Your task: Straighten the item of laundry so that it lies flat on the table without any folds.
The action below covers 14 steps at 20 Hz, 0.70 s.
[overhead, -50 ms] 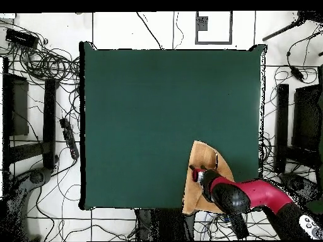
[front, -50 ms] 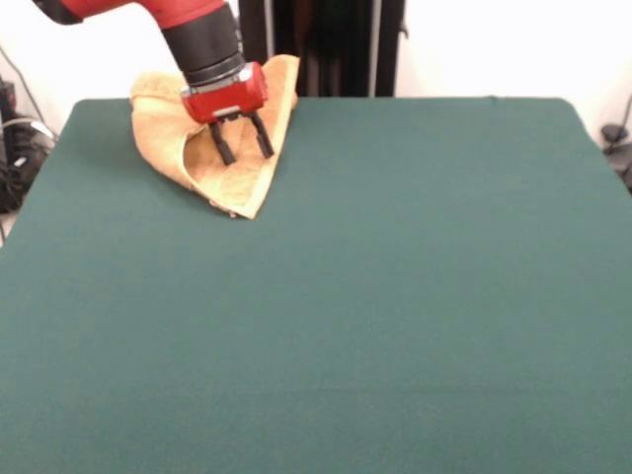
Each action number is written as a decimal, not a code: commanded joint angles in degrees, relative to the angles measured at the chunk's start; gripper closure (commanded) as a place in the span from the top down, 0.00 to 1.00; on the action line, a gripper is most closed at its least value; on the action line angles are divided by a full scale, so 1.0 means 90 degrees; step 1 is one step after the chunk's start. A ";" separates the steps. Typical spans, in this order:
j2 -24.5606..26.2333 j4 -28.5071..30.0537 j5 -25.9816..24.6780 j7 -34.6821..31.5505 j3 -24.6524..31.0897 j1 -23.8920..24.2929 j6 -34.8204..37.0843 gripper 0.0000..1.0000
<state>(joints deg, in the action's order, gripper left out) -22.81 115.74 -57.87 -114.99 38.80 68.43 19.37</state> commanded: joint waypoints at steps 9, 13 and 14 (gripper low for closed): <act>0.4245 -0.2457 -0.0397 0.3138 0.1188 0.0929 -0.0031 1.00; 0.4490 -0.2512 -0.0254 0.3498 0.1260 0.1111 0.0106 1.00; 0.4565 -0.2527 -0.0234 0.3583 0.1278 0.1161 0.0115 1.00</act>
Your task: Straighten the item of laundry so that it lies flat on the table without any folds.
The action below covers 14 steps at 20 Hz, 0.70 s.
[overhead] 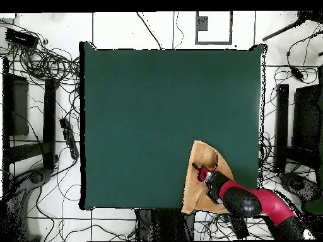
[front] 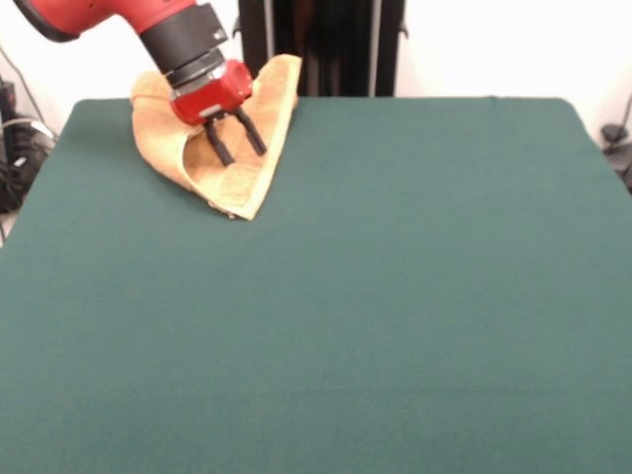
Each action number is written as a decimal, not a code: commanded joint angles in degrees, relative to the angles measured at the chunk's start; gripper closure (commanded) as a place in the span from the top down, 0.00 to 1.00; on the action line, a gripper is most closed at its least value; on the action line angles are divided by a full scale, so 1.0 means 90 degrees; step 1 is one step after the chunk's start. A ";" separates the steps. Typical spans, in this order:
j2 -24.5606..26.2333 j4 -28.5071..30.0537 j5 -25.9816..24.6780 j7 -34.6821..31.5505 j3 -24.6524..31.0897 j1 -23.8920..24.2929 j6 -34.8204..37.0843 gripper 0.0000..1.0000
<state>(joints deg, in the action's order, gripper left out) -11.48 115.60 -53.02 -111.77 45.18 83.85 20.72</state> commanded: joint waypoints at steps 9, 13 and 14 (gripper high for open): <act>0.2936 -0.2468 -0.1221 0.2526 0.0417 -0.0929 -0.0608 1.00; 0.2950 -0.2487 -0.1339 0.2427 0.0427 -0.0981 -0.0819 1.00; 0.2973 -0.2510 -0.1374 0.2464 0.0438 -0.0991 -0.0839 1.00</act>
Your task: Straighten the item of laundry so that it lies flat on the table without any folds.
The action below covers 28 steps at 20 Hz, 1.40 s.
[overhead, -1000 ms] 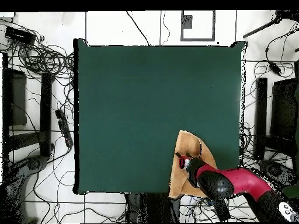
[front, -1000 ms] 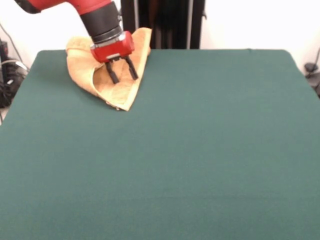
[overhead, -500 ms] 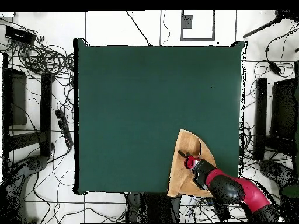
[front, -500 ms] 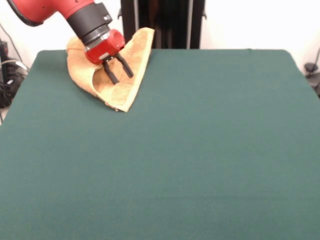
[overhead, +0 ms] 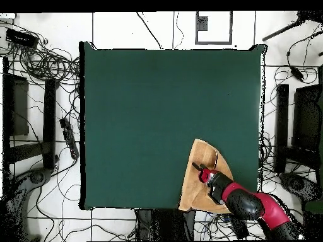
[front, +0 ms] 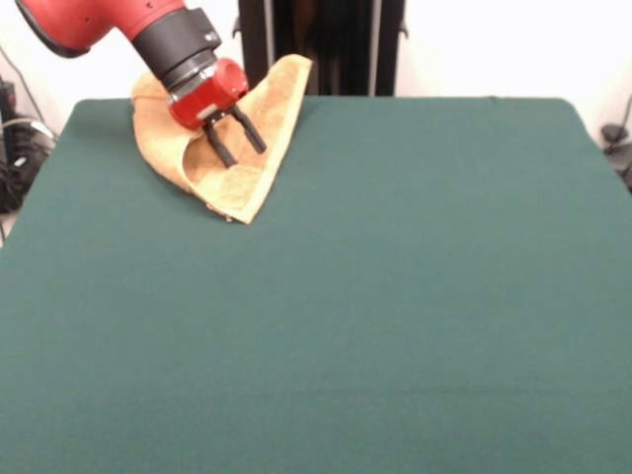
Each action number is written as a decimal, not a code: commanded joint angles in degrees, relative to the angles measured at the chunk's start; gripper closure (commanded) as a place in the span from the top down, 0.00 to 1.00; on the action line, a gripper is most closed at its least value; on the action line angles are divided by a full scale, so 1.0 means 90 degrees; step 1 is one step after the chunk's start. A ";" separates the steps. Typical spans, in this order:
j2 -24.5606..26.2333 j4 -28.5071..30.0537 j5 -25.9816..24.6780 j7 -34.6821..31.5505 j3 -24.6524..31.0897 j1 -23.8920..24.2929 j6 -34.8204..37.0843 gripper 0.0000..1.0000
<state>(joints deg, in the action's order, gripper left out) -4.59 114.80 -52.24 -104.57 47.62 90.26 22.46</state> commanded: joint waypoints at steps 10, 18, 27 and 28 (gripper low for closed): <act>0.1811 -0.2594 -0.1754 0.0815 -0.0021 -0.2342 -0.1520 1.00; 0.2000 -0.2723 -0.1874 0.0763 0.0051 -0.2374 -0.1687 1.00; 0.2549 -0.2751 -0.1690 0.1365 0.0339 -0.1898 -0.1383 0.00; 0.2619 -0.2756 -0.1666 0.1444 0.0375 -0.1834 -0.1334 0.00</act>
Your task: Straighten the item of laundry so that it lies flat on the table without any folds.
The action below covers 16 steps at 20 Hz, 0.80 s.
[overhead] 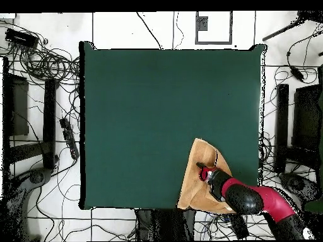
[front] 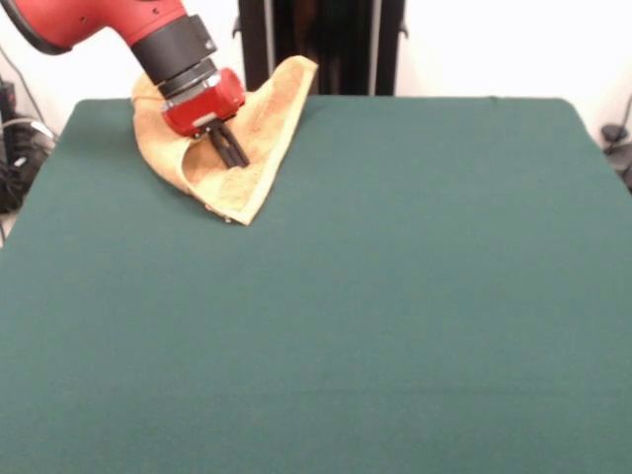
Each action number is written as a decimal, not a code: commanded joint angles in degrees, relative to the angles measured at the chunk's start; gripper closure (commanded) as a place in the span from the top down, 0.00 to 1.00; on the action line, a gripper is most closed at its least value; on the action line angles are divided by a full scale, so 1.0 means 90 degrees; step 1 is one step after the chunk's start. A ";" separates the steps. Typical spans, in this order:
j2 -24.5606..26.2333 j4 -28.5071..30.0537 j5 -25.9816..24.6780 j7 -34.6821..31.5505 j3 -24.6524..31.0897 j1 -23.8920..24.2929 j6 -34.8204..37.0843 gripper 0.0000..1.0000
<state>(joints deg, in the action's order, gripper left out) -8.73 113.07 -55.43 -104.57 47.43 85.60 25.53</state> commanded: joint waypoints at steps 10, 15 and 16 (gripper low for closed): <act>0.3353 -0.2624 -0.1458 0.1786 0.0525 -0.1129 -0.1606 0.00; 0.3801 -0.2677 -0.1709 0.1752 0.0716 -0.0906 -0.1879 0.00; 0.3714 -0.2658 -0.1840 0.1497 0.0705 -0.0999 -0.2030 0.00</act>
<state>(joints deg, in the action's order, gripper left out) -2.13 112.32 -55.80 -104.56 49.76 92.04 27.06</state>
